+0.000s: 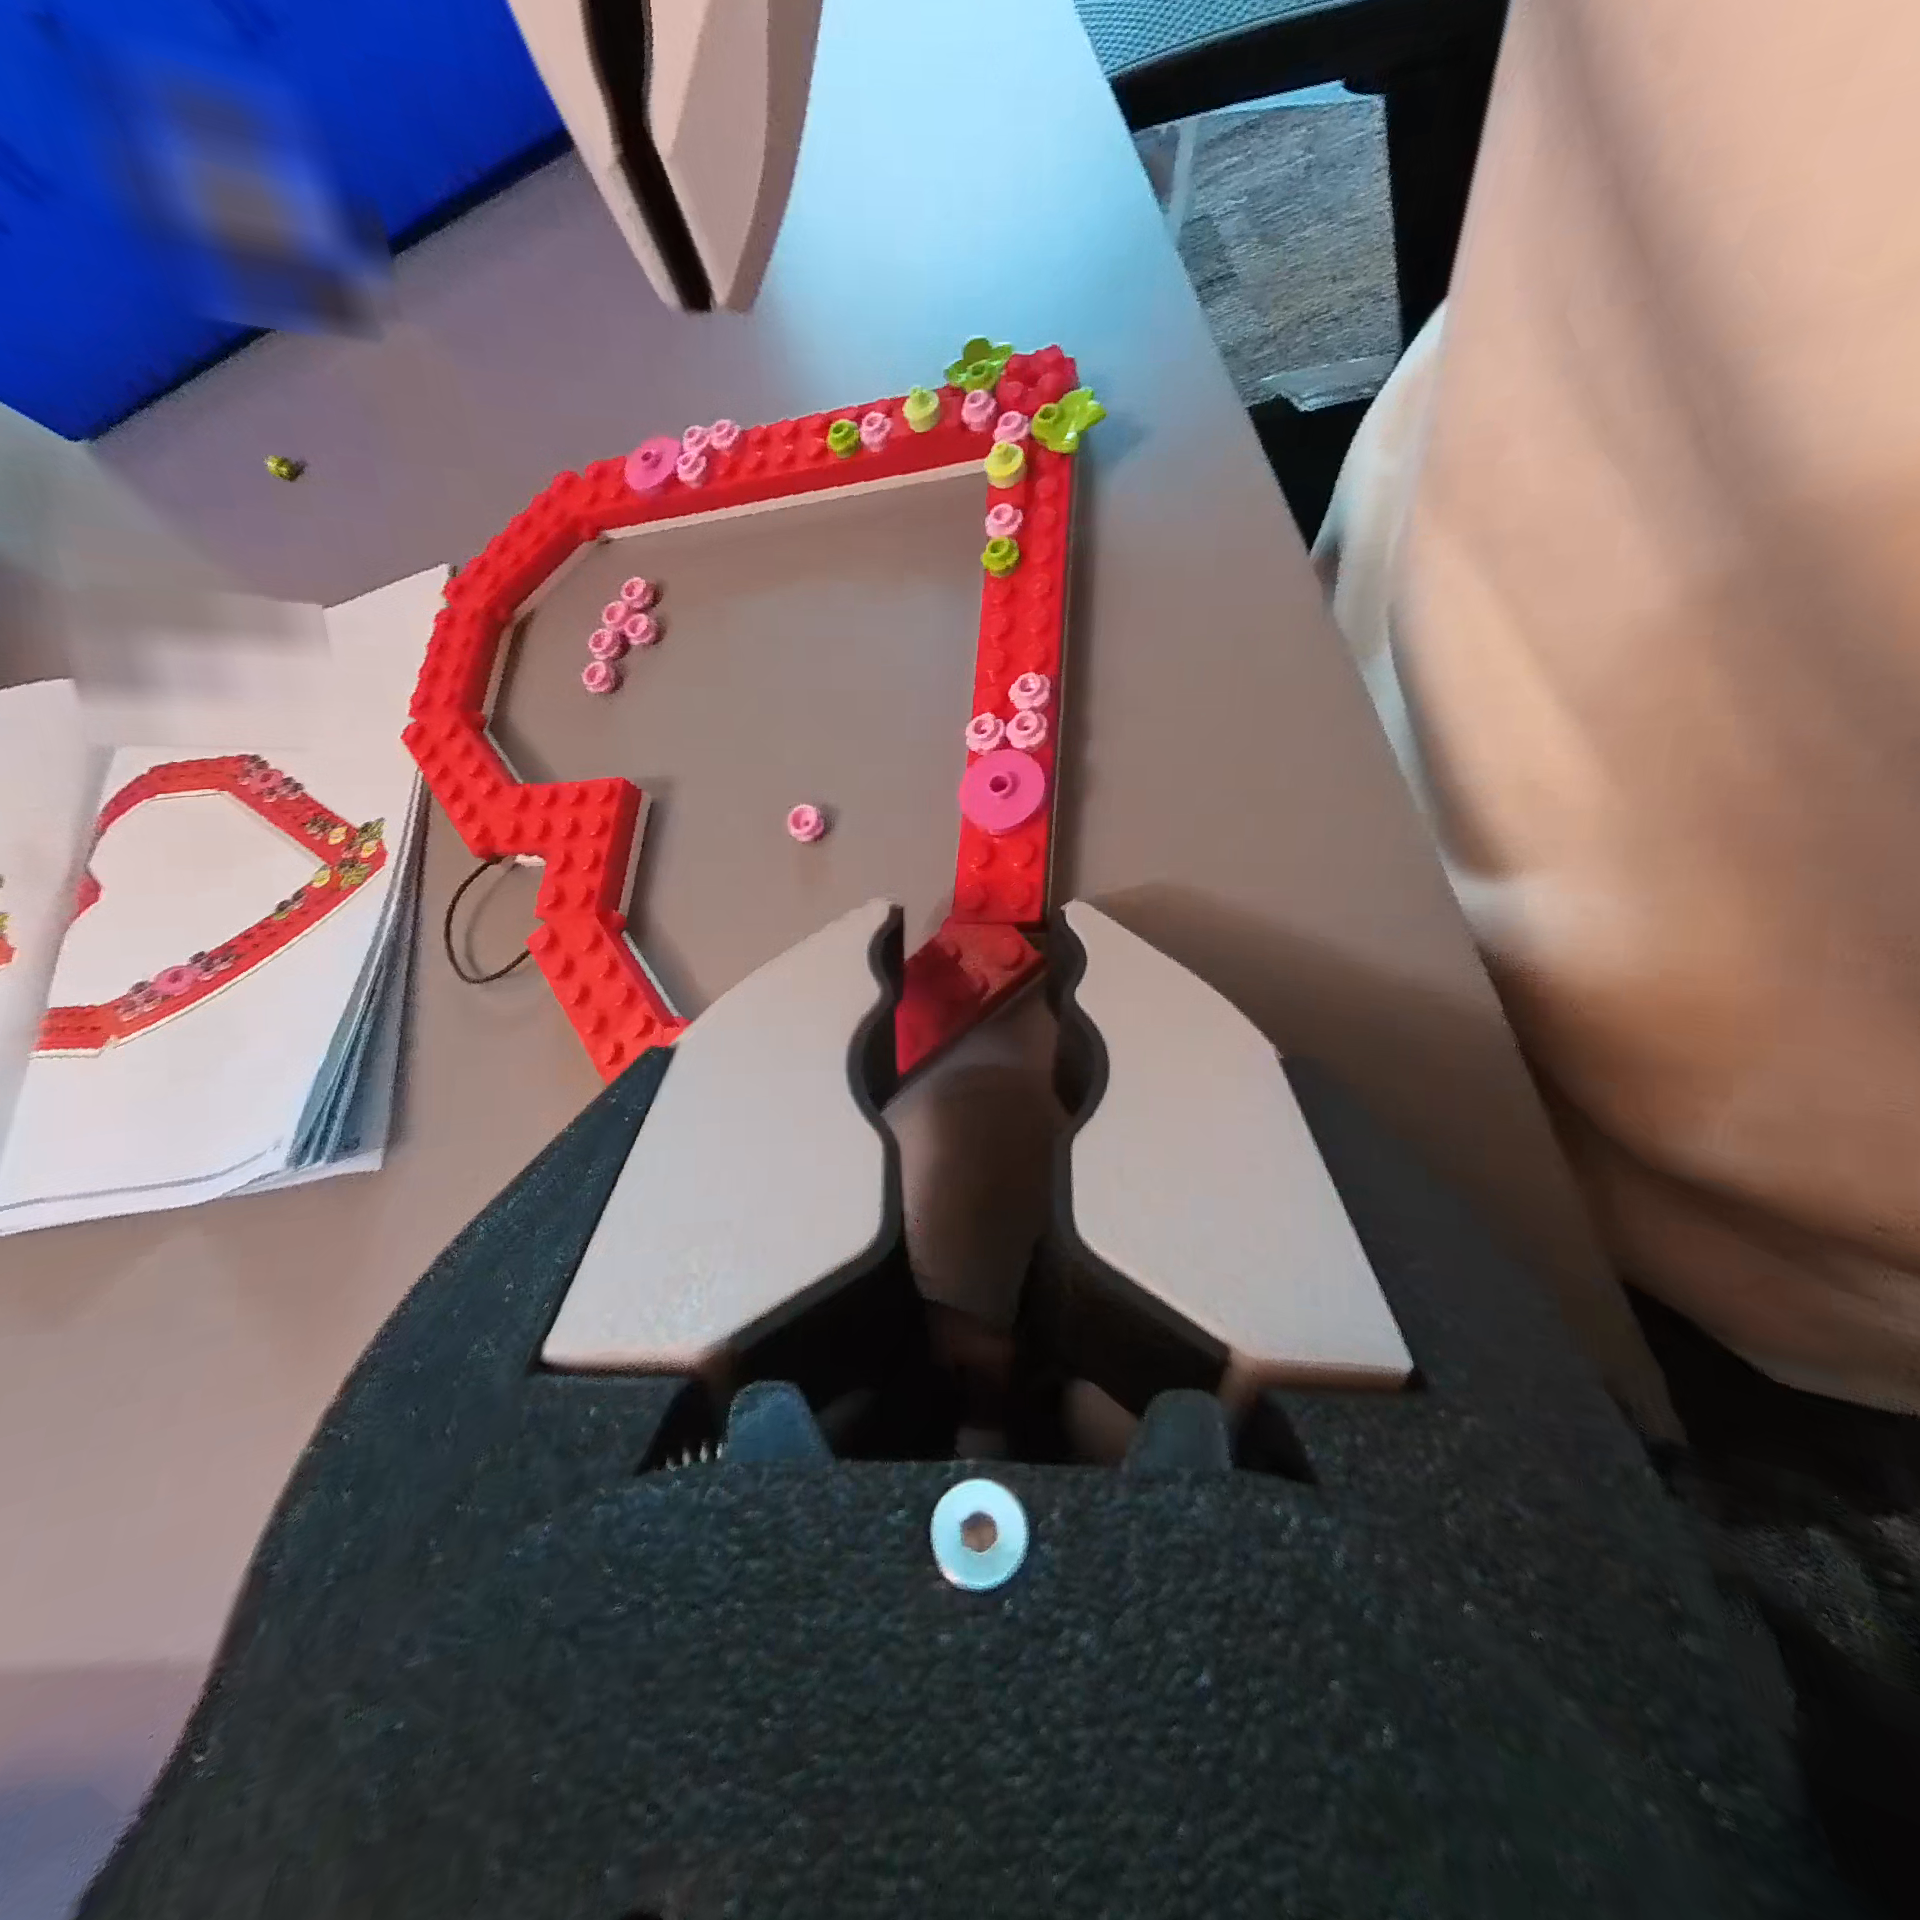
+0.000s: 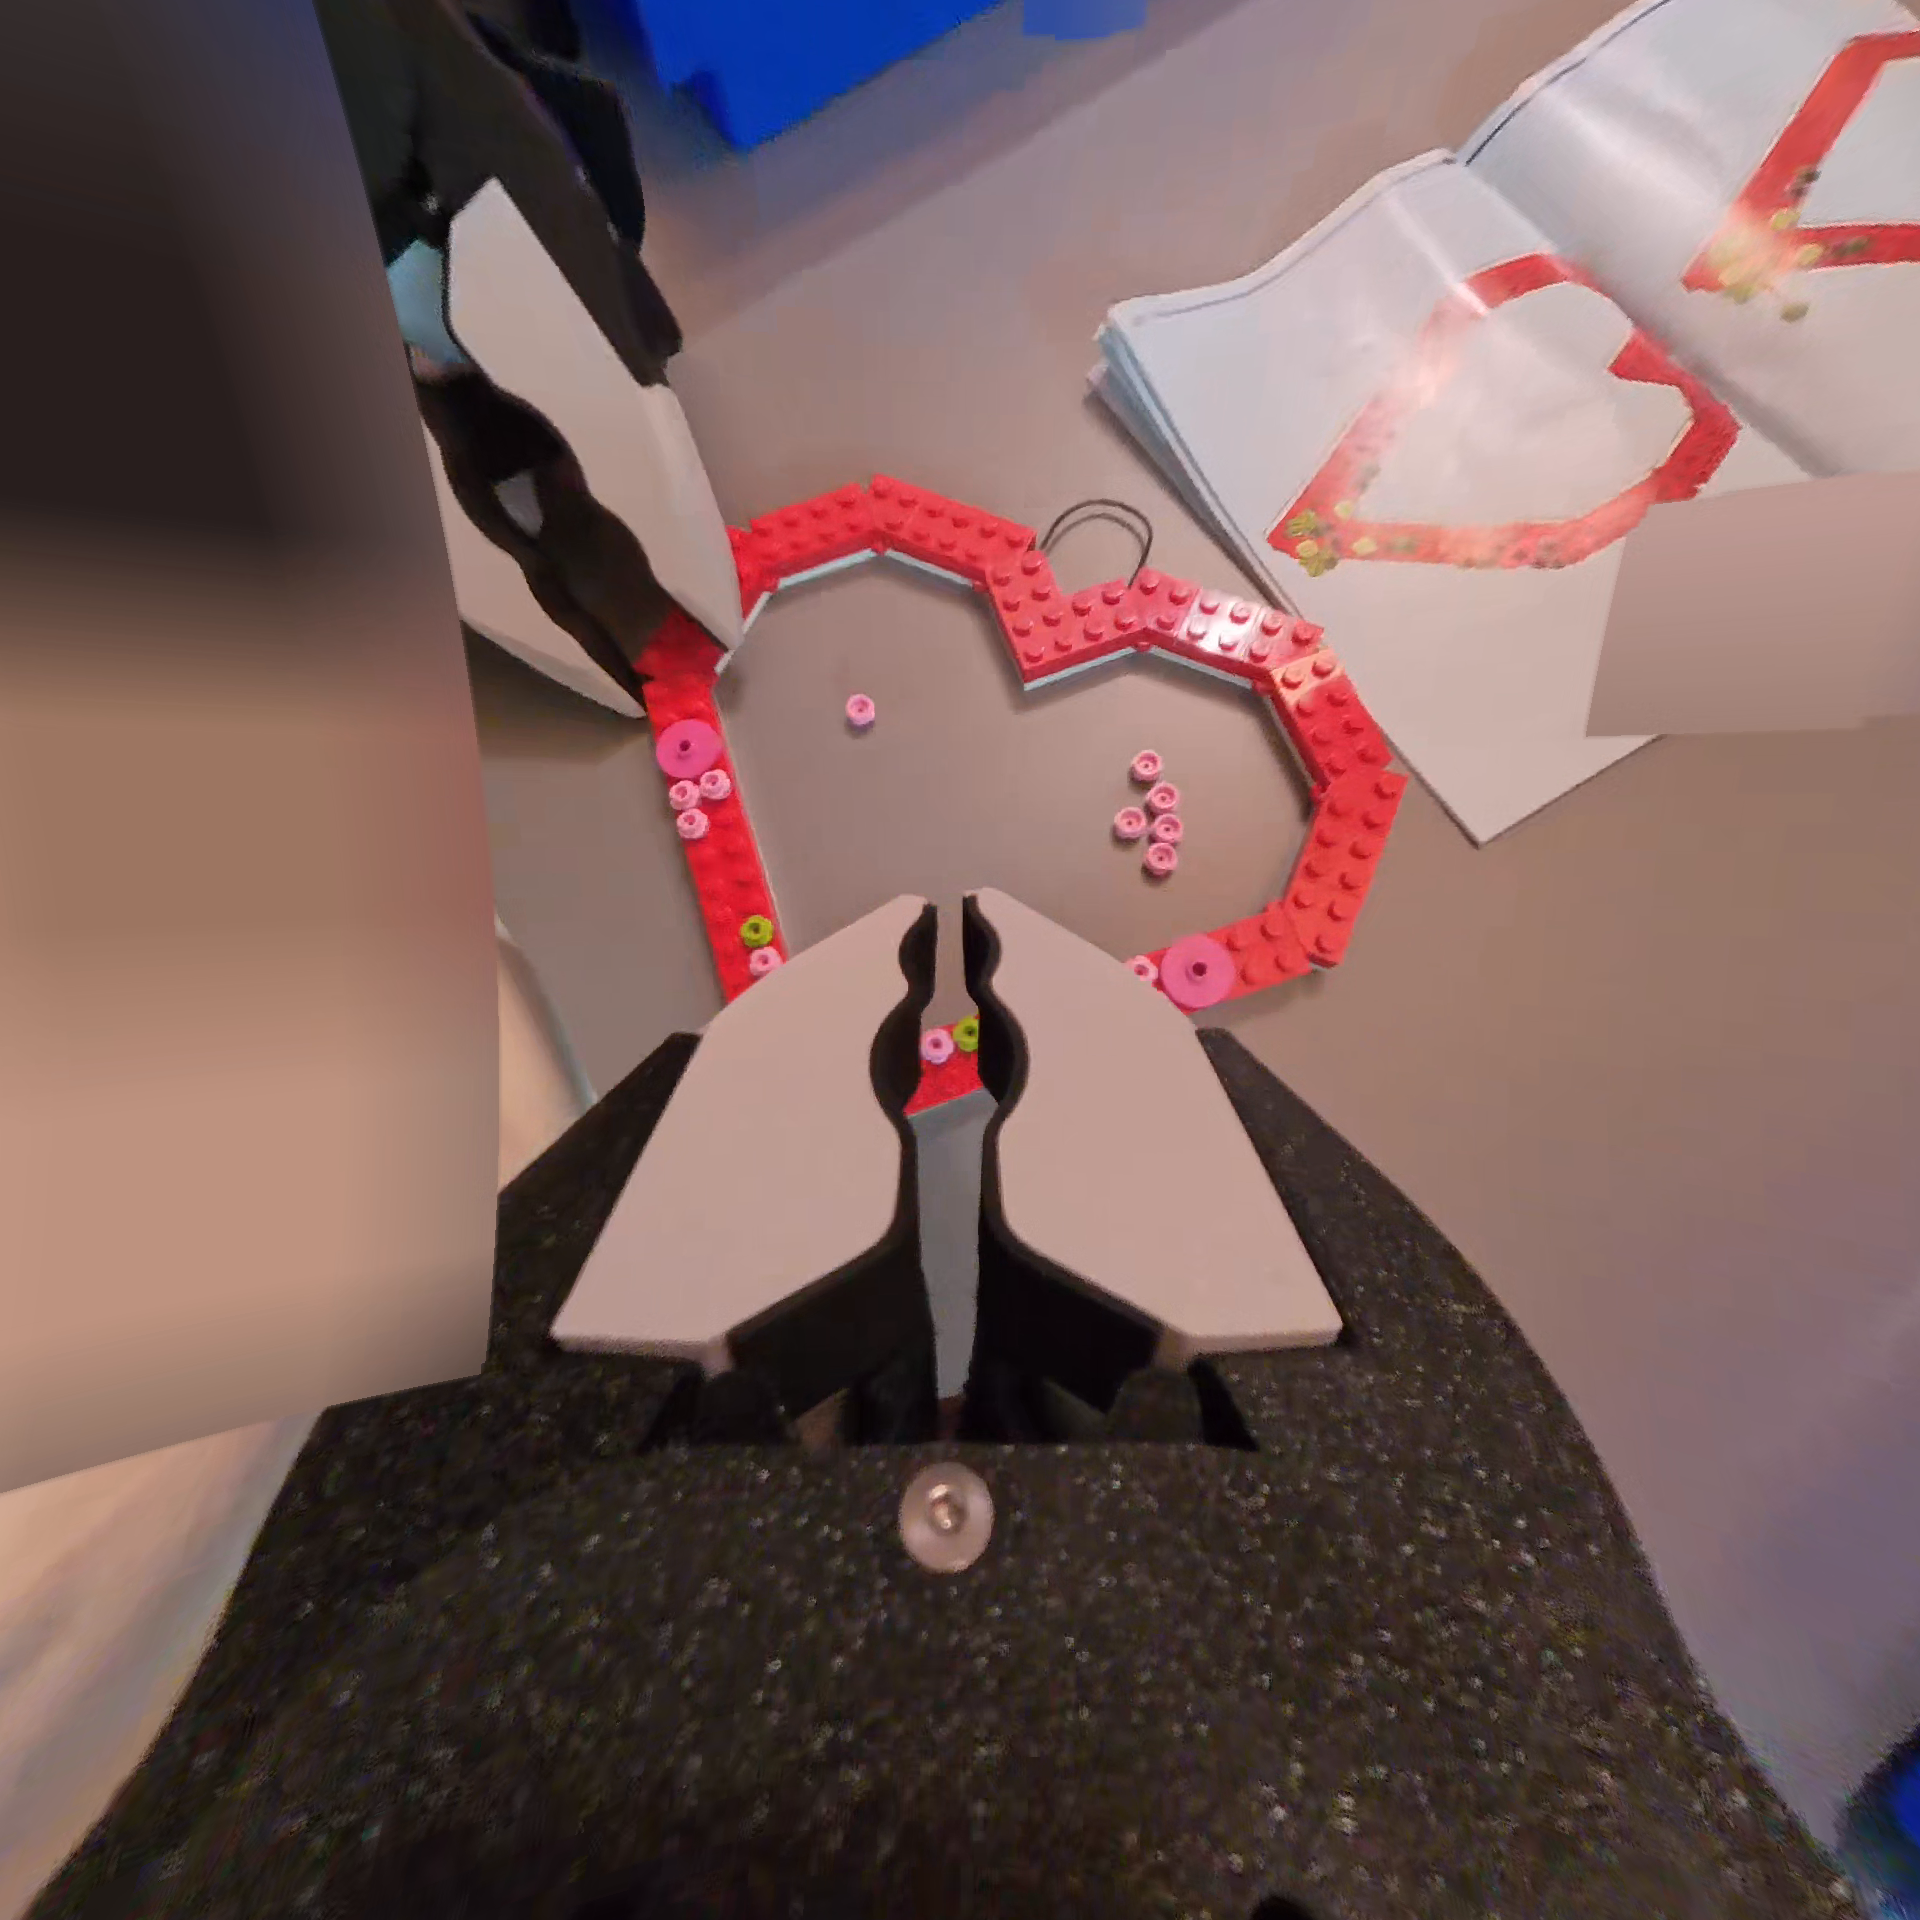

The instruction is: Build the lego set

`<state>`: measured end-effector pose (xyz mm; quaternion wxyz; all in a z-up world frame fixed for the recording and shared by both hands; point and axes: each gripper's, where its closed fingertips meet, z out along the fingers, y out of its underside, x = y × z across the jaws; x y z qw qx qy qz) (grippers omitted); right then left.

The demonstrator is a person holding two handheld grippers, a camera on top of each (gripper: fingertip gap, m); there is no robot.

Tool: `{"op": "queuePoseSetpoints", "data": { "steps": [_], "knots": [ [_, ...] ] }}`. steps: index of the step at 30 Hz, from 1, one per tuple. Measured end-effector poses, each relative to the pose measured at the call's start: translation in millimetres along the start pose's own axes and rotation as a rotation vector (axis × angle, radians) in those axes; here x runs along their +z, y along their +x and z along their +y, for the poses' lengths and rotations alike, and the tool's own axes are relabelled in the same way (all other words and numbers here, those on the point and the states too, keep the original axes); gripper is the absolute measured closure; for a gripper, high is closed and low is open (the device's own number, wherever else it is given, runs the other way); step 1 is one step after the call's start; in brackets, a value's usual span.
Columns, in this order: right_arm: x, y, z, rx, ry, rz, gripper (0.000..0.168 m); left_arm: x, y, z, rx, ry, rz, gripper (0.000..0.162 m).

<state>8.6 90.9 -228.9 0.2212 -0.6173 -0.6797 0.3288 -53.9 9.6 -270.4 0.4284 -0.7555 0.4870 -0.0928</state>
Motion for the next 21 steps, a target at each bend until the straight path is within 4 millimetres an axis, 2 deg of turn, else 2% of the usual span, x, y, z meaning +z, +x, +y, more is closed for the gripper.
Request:
{"op": "queuePoseSetpoints", "data": {
  "steps": [5,7,9,11,13,15,17,21],
  "knots": [
    [-6.6,13.6,-16.1,0.048,0.158,-0.042,0.149,-6.0,-5.4,2.1,-0.069,-0.005,-0.047,0.120],
    [-7.6,21.9,-22.0,0.062,0.207,-0.050,0.140,-12.4,-7.6,-4.9,-0.135,0.051,-0.056,0.118],
    [-5.4,35.4,-26.0,0.069,0.230,-0.029,0.128,-23.1,-17.5,-20.1,-0.205,0.166,-0.094,0.115],
    [0.3,57.2,-29.0,0.069,0.238,0.036,0.132,-38.2,-51.6,-33.0,-0.300,0.280,-0.262,0.124],
    [8.3,80.7,-34.4,0.089,0.259,0.090,0.158,-52.7,-92.4,-35.8,-0.398,0.337,-0.466,0.152],
    [20.4,97.6,-38.7,0.145,0.247,0.083,0.168,-55.6,-121.1,-29.8,-0.436,0.290,-0.583,0.162],
    [34.9,109.6,-38.1,0.185,0.188,0.053,0.168,-49.2,-142.5,-19.7,-0.473,0.216,-0.624,0.162],
    [59.1,129.9,-28.8,0.174,0.055,0.065,0.164,-22.5,-166.8,11.8,-0.612,0.110,-0.578,0.160]
  ]
}}
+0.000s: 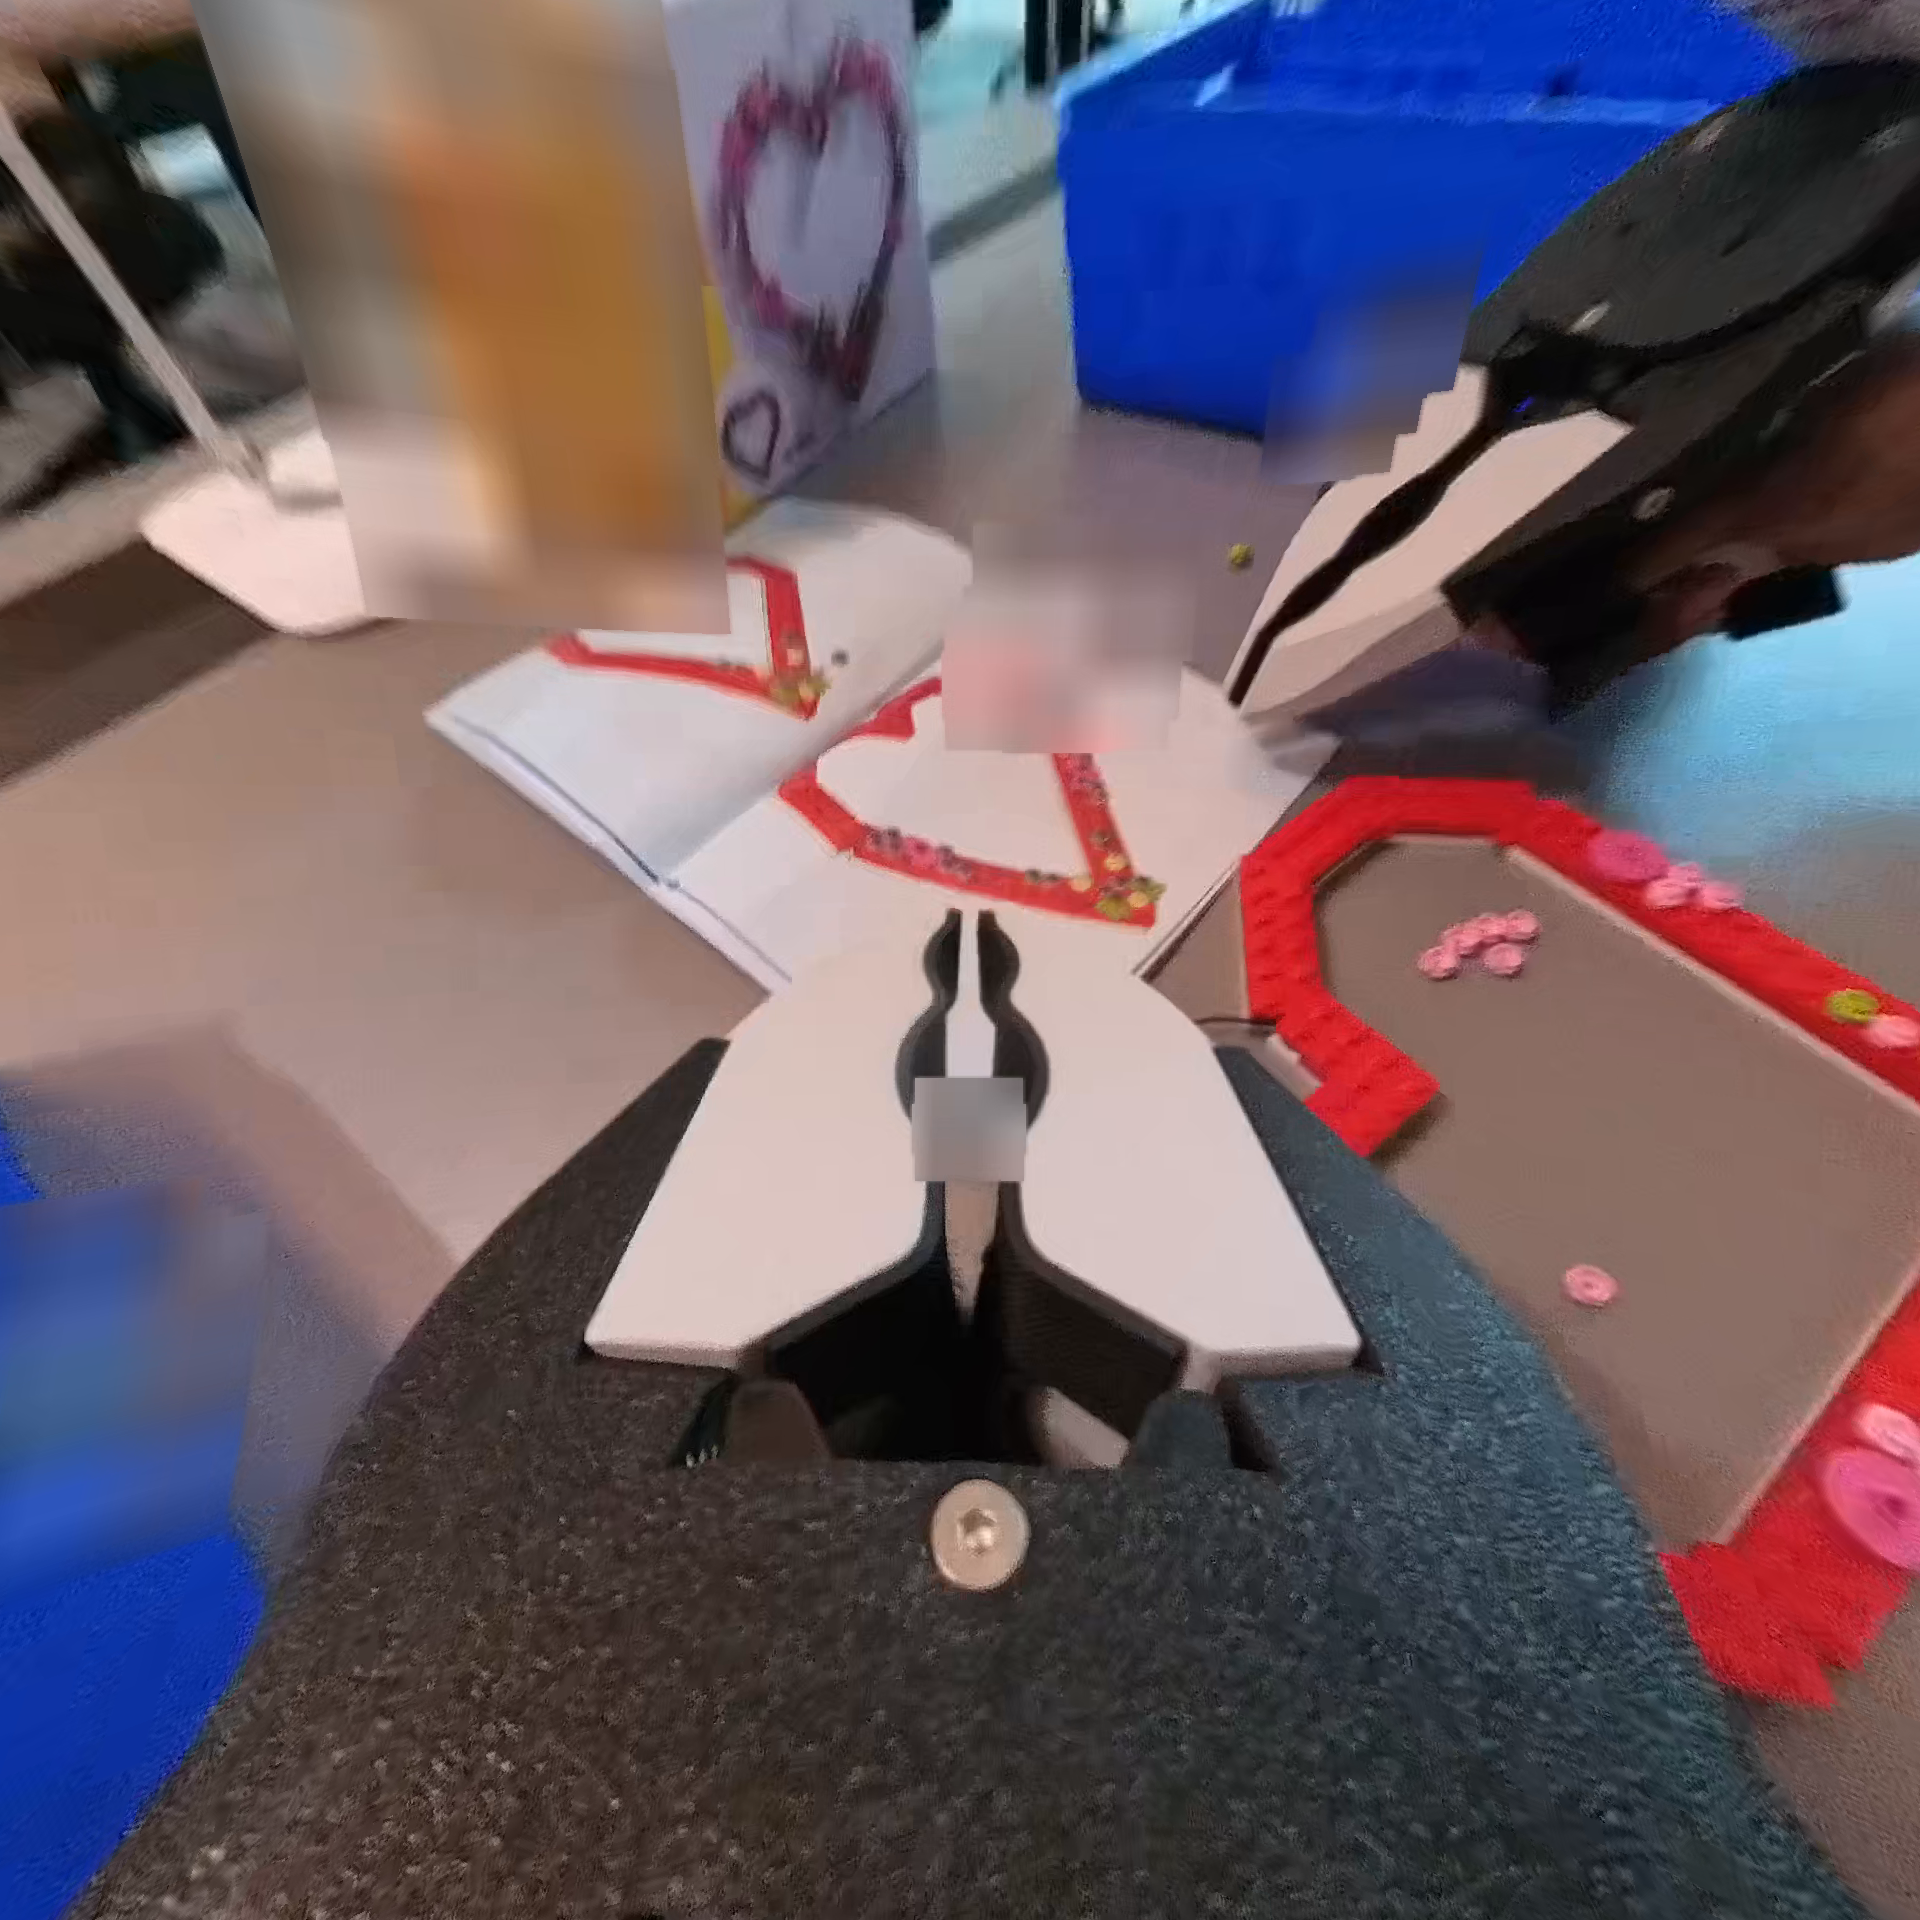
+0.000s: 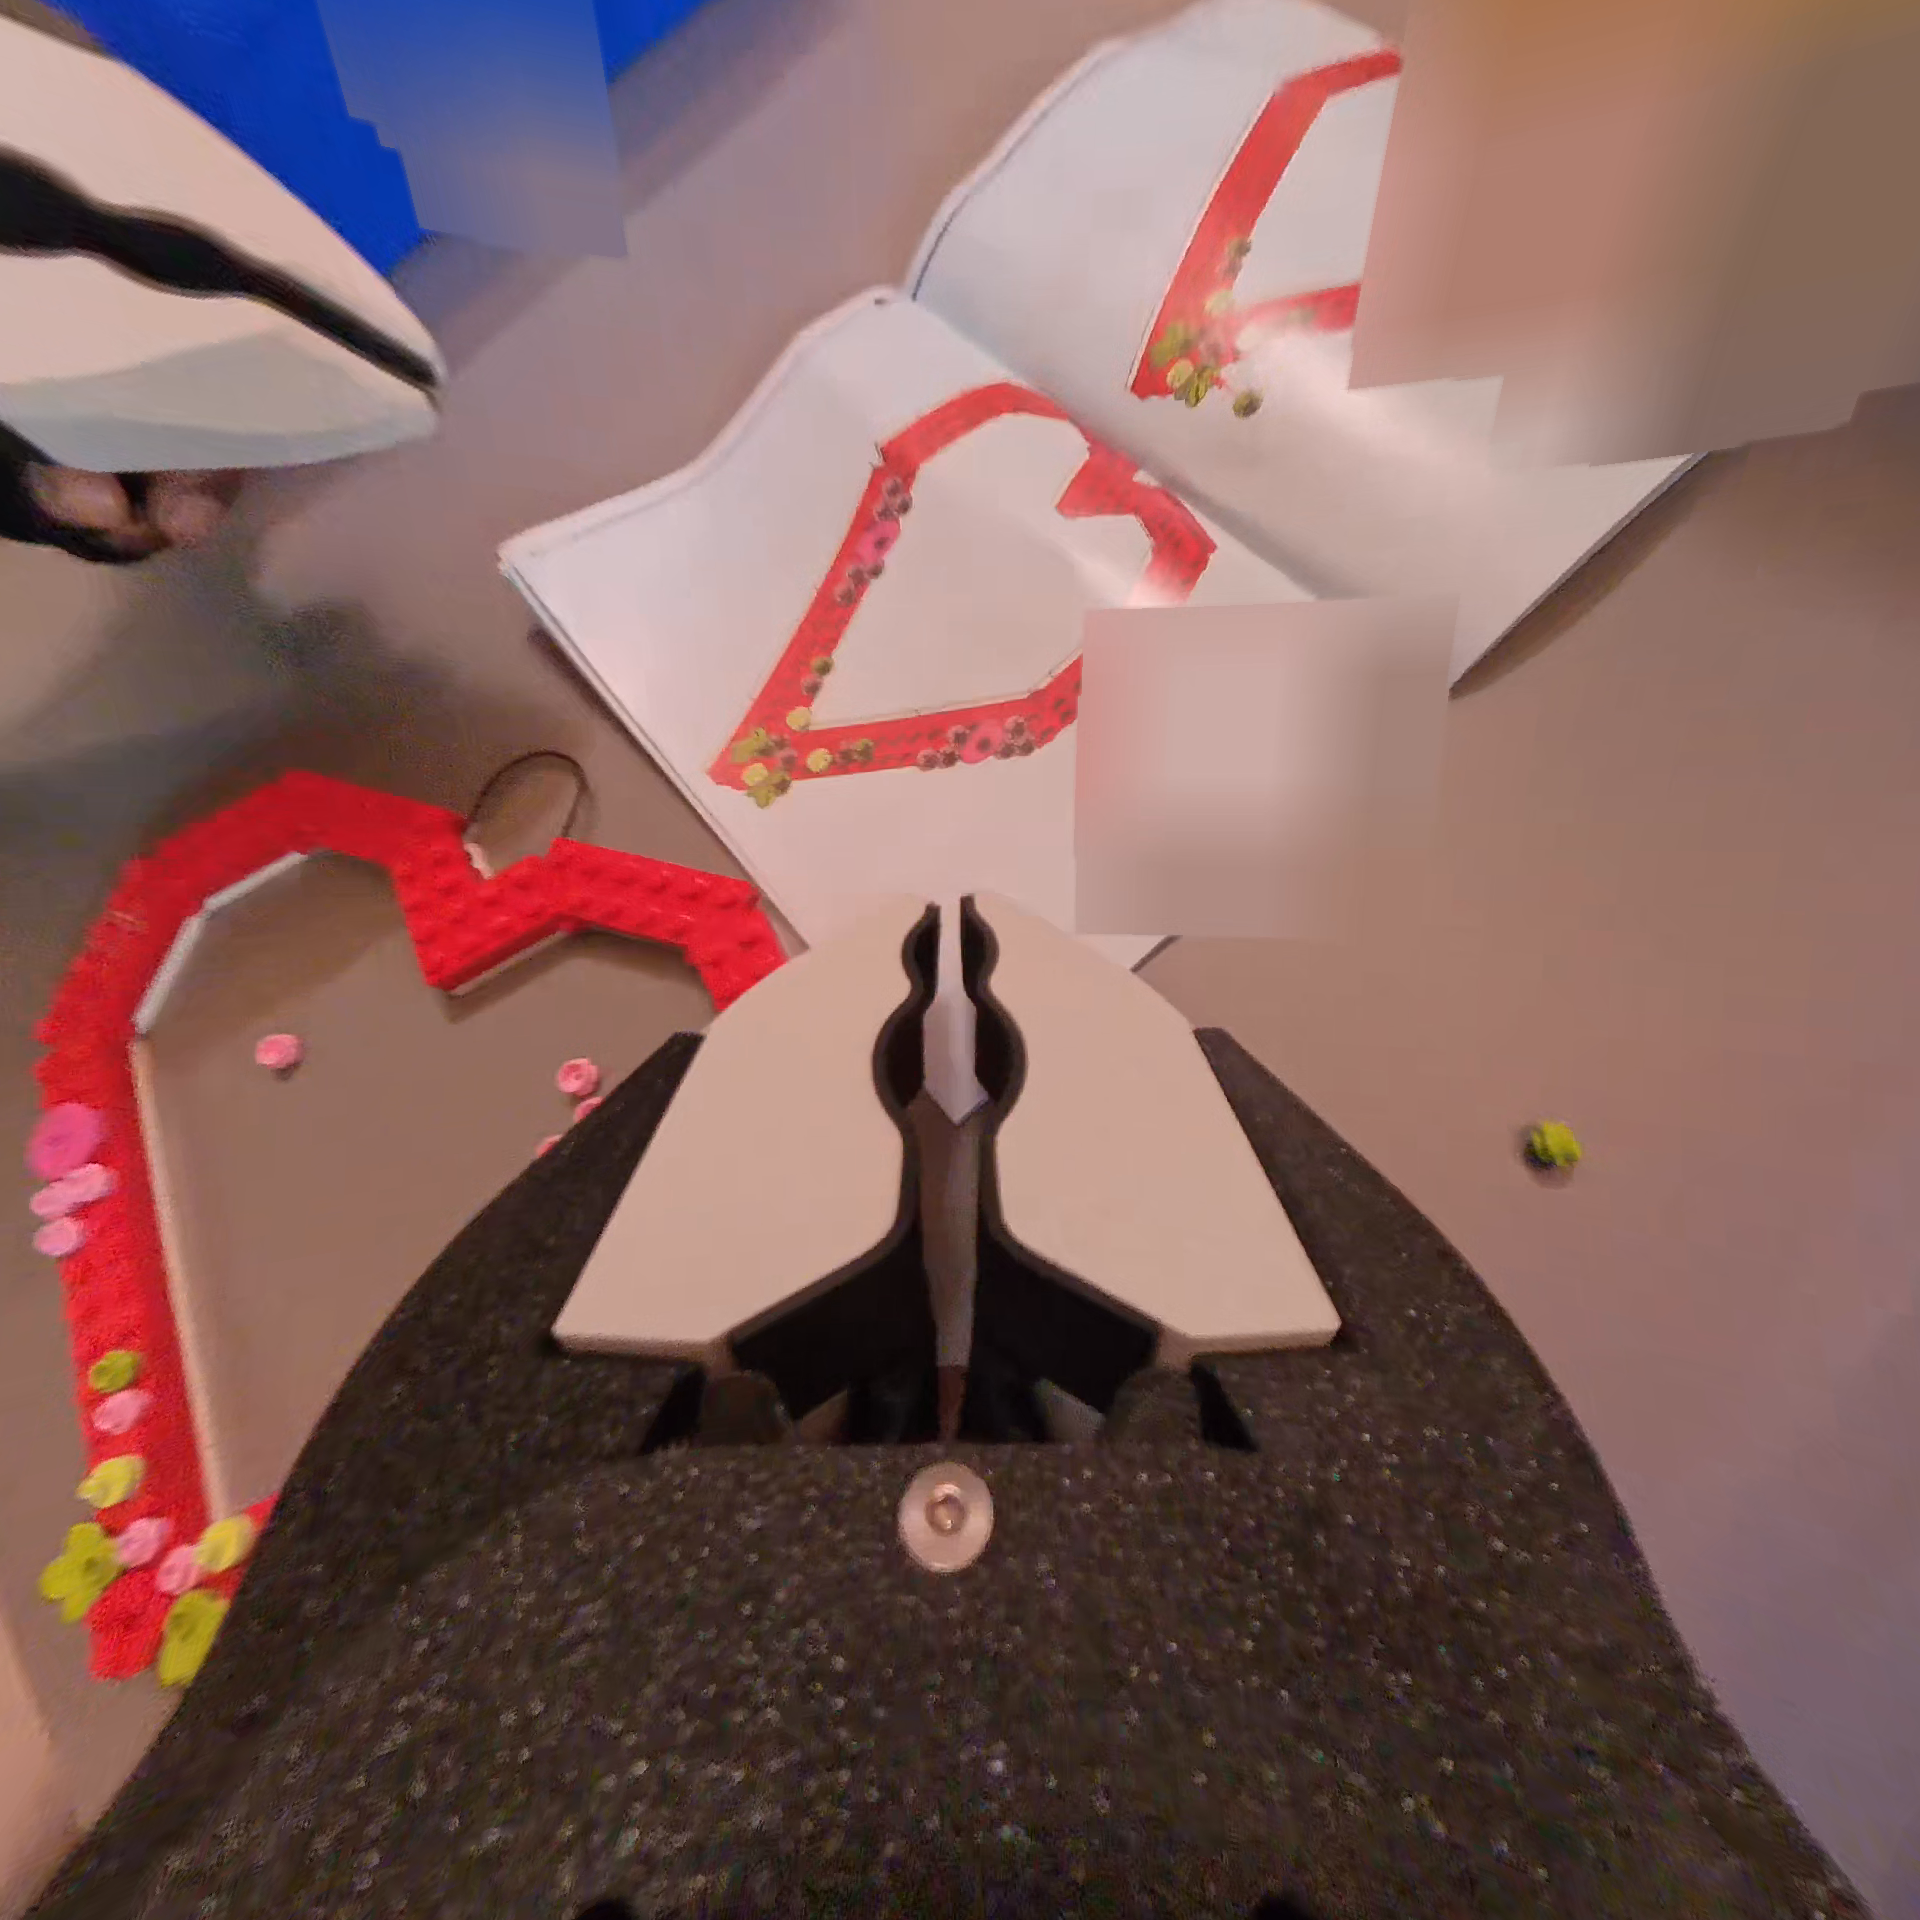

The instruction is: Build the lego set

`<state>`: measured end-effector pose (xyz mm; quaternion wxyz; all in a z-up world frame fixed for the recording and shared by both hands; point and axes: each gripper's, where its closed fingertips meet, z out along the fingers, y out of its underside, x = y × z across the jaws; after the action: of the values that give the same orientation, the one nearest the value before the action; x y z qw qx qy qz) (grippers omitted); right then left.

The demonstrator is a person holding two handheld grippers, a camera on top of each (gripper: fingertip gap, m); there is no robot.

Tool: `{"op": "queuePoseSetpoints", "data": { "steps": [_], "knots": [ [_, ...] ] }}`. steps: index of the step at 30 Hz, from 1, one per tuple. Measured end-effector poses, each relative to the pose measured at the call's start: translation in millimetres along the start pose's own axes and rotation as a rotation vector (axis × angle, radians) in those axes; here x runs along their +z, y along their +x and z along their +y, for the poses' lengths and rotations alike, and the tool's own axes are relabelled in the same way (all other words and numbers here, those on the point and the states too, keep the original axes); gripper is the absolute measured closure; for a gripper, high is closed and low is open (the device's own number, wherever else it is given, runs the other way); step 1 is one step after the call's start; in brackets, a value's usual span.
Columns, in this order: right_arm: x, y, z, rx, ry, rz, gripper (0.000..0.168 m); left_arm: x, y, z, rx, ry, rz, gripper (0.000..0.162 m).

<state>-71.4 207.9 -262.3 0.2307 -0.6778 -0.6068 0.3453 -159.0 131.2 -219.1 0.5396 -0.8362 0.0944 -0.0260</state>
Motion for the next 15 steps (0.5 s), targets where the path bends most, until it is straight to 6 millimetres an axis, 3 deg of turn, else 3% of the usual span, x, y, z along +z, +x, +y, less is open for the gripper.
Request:
{"op": "queuePoseSetpoints", "data": {
  "steps": [6,15],
  "knots": [
    [10.8,5.9,10.7,-0.055,-0.084,0.028,0.153,11.2,-8.1,38.2,0.041,-0.177,-0.051,0.150],
    [10.2,8.5,12.7,-0.095,-0.087,0.095,0.157,19.1,-7.5,52.3,0.100,-0.279,-0.070,0.152]
  ]
}}
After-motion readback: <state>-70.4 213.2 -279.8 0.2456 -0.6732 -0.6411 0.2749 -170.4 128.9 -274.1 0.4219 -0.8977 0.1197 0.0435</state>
